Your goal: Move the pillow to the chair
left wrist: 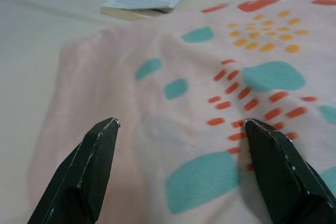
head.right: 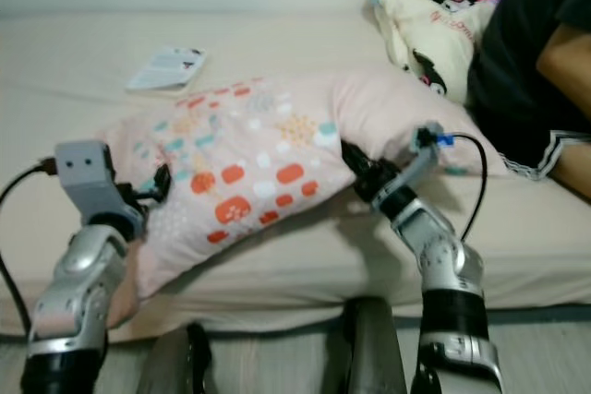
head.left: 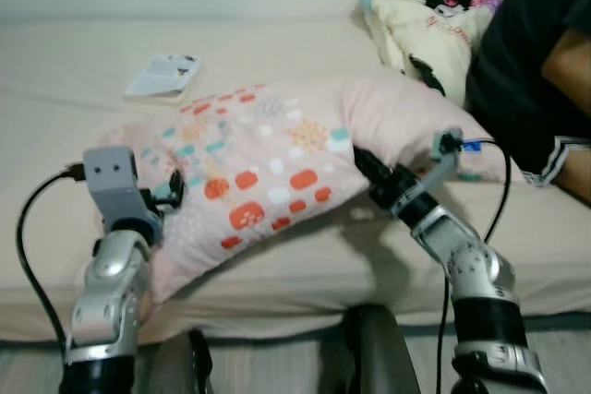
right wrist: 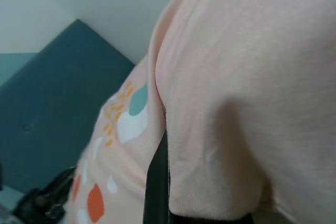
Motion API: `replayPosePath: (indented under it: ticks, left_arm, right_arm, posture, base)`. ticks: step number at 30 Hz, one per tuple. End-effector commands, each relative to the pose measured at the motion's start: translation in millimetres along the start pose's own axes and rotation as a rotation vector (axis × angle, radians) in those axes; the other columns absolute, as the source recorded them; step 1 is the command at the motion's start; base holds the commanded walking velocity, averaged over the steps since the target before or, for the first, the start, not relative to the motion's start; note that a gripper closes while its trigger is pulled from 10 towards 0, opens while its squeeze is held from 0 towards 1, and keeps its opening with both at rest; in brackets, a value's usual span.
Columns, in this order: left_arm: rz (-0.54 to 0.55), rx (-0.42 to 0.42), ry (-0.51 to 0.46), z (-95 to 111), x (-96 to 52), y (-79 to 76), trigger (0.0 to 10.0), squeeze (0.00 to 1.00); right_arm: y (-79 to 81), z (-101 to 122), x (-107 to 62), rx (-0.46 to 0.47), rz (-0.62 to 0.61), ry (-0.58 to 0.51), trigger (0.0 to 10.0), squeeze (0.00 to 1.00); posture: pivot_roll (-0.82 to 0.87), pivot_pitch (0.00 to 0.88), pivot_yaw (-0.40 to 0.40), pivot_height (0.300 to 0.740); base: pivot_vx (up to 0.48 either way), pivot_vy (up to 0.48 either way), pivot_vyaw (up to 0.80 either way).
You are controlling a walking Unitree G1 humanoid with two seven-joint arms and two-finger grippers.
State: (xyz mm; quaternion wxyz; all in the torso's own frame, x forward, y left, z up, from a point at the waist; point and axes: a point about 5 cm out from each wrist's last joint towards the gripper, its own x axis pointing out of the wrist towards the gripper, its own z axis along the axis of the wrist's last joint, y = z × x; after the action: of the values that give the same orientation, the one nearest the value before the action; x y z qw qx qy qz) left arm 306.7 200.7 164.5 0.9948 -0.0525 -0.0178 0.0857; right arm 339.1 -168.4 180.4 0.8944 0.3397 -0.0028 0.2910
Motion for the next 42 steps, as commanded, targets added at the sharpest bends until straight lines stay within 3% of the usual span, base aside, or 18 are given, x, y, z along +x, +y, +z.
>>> replayPosePath:
  ticks: [1, 7, 18, 30, 42]
  left_arm:
    - [-0.014, -0.003, 0.031, -8, 0.2, -6.7, 10.0, 0.0]
    - [-0.036, -0.01, 0.026, -15, -1.3, -15.1, 10.0, 0.0]
    - [0.005, 0.02, 0.026, -19, 1.5, -1.0, 10.0, 0.0]
    - [0.012, 0.019, 0.042, -24, 3.6, -1.3, 10.0, 0.0]
    - [0.007, 0.016, 0.056, -30, 1.9, -3.1, 10.0, 0.0]
  right_arm:
    - [15.8, 10, 3.0, -0.015, 0.075, -0.038, 0.0, 0.0]
    - [28.7, 10, -6.6, -0.025, 0.083, -0.042, 0.0, 0.0]
    - [24.9, -11, -20.5, 0.001, 0.023, 0.007, 0.0, 0.0]
    - [26.0, -19, -22.0, 0.012, 0.009, 0.03, 0.0, 0.0]
    - [24.9, -21, -25.6, 0.015, -0.006, 0.032, 0.0, 0.0]
  posture:
    - [-0.06, 0.062, 0.001, 0.515]
    - [-0.07, 0.028, 0.007, 0.54]
    - [-0.06, 0.009, 0.004, 0.58]
    - [-0.07, 0.002, -0.005, 0.62]
    - [-0.07, 0.005, -0.002, 0.665]
  base:
    - [-0.48, 0.0, 0.0]
    - [-0.055, 0.0, 0.0]
    - [0.0, 0.0, 0.0]
    - [0.0, 0.0, 0.0]
    - [-0.381, 0.0, 0.0]
